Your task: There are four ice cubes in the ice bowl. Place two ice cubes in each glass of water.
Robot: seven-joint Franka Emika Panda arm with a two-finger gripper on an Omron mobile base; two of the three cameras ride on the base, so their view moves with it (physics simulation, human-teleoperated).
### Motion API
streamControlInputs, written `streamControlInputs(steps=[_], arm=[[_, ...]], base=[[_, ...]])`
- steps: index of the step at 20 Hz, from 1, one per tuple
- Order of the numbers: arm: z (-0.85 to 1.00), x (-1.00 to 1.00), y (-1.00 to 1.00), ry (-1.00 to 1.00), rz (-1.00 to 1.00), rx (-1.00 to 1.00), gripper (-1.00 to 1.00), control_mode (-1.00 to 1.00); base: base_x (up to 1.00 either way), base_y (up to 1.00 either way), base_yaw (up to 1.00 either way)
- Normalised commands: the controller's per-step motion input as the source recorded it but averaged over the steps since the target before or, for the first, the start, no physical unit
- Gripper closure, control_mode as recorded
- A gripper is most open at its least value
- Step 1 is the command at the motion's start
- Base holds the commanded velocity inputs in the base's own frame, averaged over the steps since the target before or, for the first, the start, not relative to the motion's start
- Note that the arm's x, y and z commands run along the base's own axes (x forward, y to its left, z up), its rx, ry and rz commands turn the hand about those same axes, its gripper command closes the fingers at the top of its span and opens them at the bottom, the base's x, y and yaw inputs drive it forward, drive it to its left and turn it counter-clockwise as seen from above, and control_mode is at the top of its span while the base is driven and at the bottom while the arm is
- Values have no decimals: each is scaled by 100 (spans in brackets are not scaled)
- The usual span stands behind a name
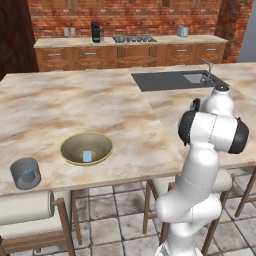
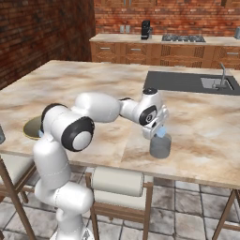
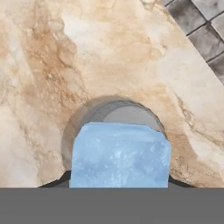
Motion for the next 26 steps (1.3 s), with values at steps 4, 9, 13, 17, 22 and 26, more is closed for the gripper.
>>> streamControlInputs(steps=[4, 9, 13, 17, 22, 26], arm=[[-19, 22, -18, 0, 0, 0, 100, -100], [-19, 22, -15, 0, 0, 0, 100, -100], [-21, 21, -12, 0, 0, 0, 100, -100], [-18, 18, -8, 0, 0, 0, 100, -100], [-11, 16, -2, 0, 0, 0, 100, -100], [0, 4, -3, 0, 0, 0, 100, -100]], base=[[0, 0, 0], [0, 0, 0], [0, 0, 0], [0, 0, 0], [0, 0, 0], [0, 0, 0]])
